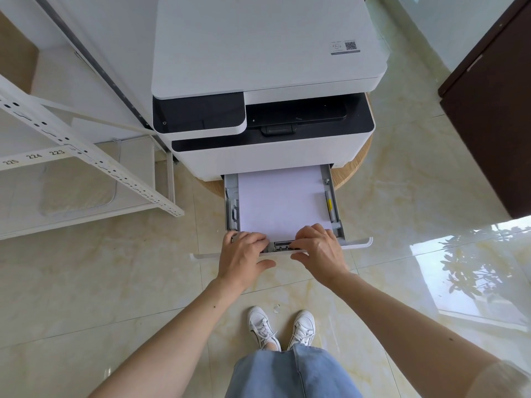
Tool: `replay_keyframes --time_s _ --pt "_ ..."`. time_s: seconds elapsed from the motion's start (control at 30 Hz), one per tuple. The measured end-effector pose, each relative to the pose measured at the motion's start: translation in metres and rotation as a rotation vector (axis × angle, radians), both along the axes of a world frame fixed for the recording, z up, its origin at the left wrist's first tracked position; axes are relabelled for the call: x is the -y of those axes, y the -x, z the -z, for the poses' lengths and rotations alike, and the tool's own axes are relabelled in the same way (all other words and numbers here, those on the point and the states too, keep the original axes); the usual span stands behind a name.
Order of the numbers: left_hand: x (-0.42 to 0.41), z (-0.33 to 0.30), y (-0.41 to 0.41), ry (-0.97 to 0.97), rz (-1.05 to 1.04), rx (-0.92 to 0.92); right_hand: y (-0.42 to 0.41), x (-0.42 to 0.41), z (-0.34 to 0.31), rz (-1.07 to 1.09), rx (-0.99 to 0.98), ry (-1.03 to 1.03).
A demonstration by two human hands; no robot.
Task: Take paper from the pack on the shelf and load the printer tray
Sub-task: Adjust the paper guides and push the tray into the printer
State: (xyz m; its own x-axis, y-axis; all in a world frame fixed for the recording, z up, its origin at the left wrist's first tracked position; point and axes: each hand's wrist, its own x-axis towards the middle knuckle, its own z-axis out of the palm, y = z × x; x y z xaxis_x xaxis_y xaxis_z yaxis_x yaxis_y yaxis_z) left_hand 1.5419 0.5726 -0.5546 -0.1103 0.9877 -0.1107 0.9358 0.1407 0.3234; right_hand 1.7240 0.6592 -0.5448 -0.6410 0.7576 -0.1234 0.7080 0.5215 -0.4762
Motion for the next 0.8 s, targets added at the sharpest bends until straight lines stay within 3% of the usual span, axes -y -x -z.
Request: replay_keyframes --time_s 0.2,0.47,0.6,0.73,0.8 --pt "-0.004 -0.003 -0.005 0.09 0.044 -0.095 -0.001 0.001 -0.001 -0.003 0.027 -0.022" --pt "-0.003 -0.002 -0.005 0.087 0.039 -0.089 -0.003 0.003 0.004 0.036 0.012 -0.017" --pt "-0.001 -0.004 -0.003 0.006 -0.049 0.062 -0.005 -0.001 0.004 0.048 -0.031 0.023" --pt "-0.005 -0.013 0.003 -0.271 -0.328 0.347 -0.008 -0.014 0.0 0.189 -0.168 -0.018" --pt "-0.009 -0.015 0.008 -0.327 -0.459 0.383 -0.009 -0.022 -0.001 0.279 -0.175 -0.058"
